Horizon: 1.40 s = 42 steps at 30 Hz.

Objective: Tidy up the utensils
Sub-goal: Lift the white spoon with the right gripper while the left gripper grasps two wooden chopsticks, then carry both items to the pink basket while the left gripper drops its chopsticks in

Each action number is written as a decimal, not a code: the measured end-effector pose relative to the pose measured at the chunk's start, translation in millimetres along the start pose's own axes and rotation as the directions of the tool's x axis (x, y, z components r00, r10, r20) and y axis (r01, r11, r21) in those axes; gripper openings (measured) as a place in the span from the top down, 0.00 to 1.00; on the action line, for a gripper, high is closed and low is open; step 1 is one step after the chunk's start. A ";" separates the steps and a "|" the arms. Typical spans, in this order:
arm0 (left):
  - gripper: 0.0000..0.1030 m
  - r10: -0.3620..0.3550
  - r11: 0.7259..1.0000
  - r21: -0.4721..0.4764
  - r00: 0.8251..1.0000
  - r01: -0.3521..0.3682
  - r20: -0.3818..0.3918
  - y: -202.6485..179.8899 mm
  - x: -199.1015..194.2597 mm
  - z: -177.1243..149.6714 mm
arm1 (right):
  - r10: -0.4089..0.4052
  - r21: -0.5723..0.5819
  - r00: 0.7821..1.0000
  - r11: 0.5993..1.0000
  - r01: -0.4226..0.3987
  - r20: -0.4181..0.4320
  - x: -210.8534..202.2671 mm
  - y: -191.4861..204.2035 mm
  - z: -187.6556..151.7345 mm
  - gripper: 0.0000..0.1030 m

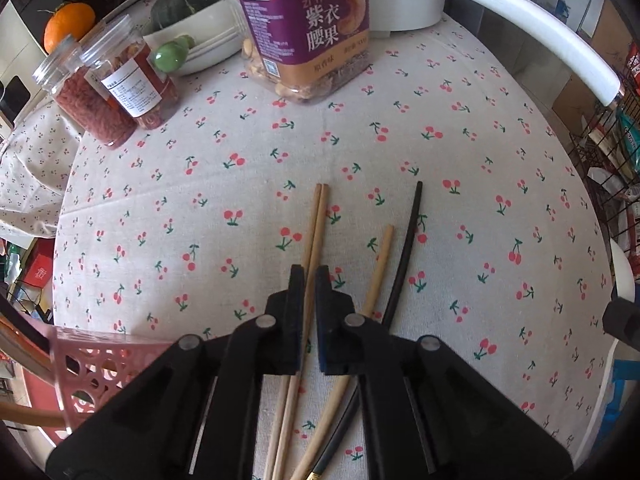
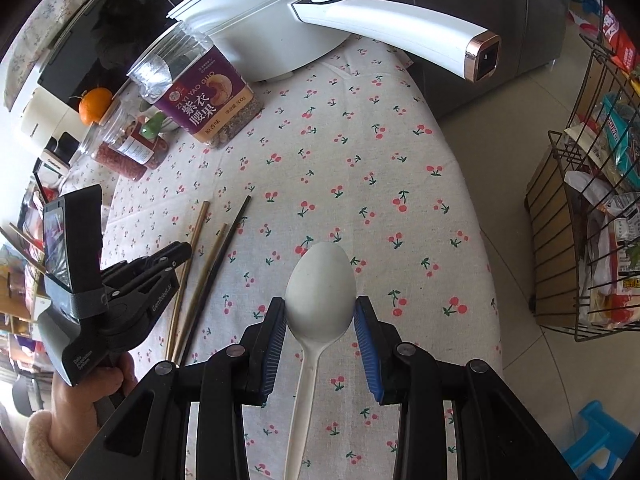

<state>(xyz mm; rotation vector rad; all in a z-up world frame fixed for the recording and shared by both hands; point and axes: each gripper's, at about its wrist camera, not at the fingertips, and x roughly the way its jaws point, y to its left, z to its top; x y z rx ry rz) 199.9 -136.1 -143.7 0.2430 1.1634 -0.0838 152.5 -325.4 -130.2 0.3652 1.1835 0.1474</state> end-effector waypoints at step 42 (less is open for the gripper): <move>0.91 -0.313 0.949 0.145 0.775 0.281 0.549 65.6 -229.9 -100.6 | 0.065 -0.058 0.926 0.997 -0.046 0.372 -116.0 61.1 -56.1 0.66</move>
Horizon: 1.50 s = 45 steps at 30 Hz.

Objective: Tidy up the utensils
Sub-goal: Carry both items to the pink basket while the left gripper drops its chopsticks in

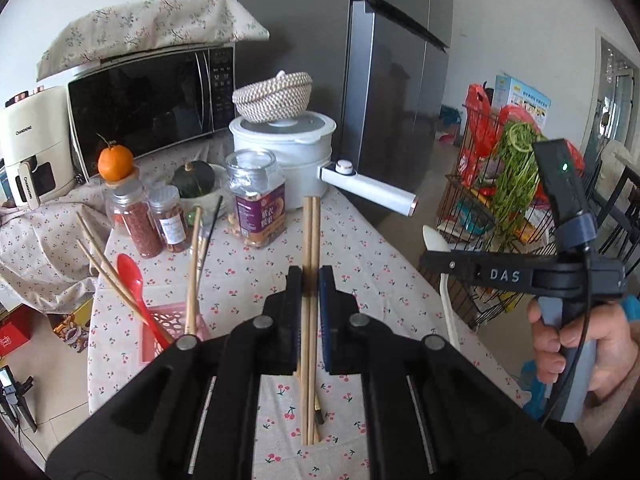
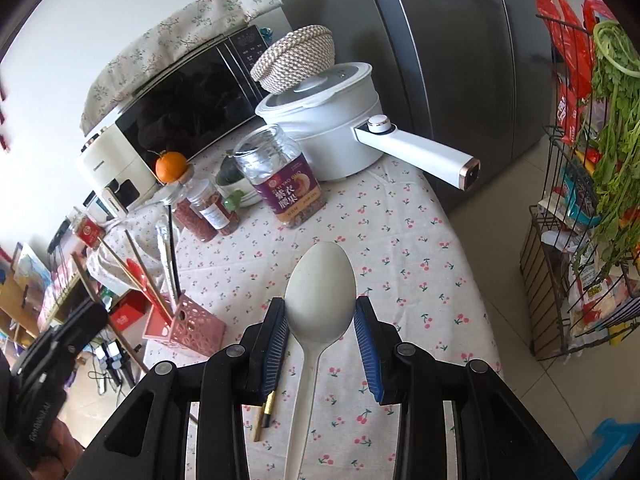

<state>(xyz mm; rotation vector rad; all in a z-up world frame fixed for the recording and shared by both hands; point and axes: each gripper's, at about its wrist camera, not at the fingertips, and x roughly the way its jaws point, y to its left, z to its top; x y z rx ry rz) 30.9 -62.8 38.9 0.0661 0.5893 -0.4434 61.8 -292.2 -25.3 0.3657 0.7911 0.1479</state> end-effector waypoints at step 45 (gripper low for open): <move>0.27 0.311 0.884 -0.320 0.940 -0.340 -0.140 196.6 11.9 -40.9 | 0.119 -0.209 0.865 0.978 -0.017 0.488 37.4 219.4 -22.6 0.66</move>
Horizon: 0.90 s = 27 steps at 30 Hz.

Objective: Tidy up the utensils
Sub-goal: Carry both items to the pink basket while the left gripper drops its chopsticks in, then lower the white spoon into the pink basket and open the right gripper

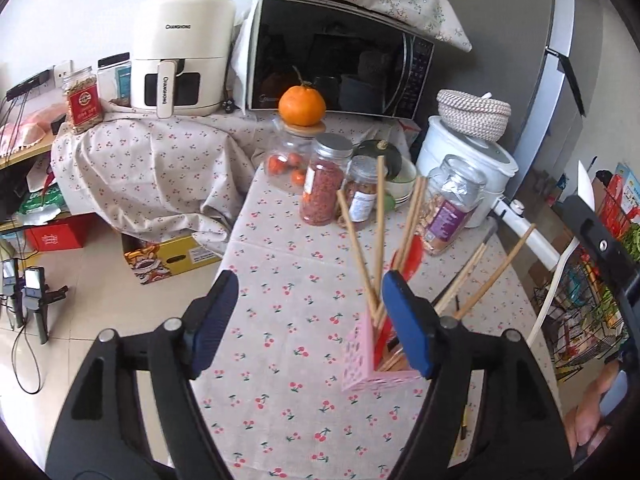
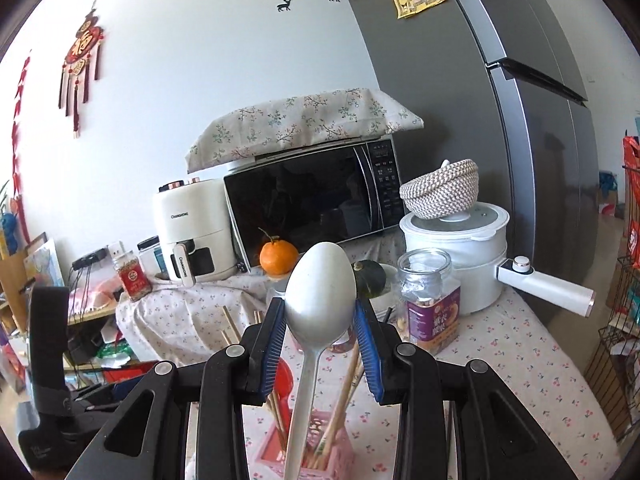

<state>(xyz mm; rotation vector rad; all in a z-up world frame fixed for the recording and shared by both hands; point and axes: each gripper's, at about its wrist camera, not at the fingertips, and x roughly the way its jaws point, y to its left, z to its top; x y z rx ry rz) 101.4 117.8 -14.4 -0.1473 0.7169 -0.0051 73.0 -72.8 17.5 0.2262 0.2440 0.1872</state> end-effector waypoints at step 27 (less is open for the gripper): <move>0.22 -0.022 1.000 -0.015 0.994 0.020 -0.111 11.6 2.9 -14.4 | -0.117 -0.035 0.992 0.992 0.118 0.044 -2.3 4.2 -7.6 0.37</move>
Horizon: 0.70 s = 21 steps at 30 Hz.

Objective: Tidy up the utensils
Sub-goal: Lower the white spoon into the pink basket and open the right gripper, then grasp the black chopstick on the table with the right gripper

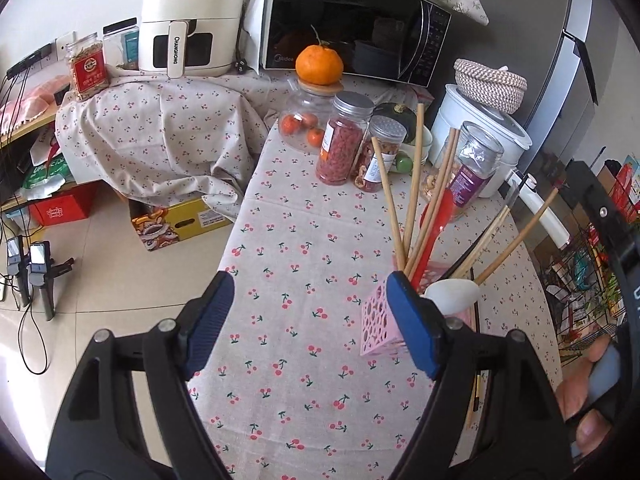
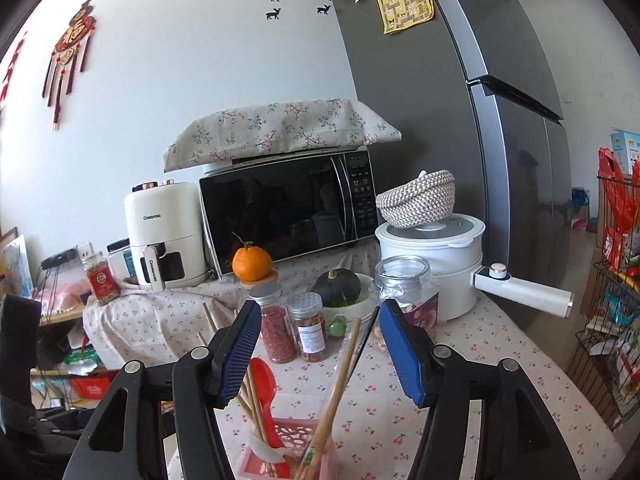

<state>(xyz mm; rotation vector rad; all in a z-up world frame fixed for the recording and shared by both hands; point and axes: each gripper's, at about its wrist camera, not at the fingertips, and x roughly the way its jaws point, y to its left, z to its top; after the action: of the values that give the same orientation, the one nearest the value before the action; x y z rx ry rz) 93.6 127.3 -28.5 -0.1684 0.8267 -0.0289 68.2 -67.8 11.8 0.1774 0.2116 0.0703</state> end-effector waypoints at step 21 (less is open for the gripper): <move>0.18 -0.084 0.985 0.127 0.969 0.116 -0.233 -73.5 26.6 -49.6 | -0.085 0.003 0.811 0.994 0.106 -0.579 45.7 -155.9 -39.5 0.18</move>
<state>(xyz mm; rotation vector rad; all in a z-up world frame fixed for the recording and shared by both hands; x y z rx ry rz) 78.2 45.5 -69.1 -0.0752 1.0402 -0.2040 112.2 -210.2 -63.9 0.1762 0.8362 0.0177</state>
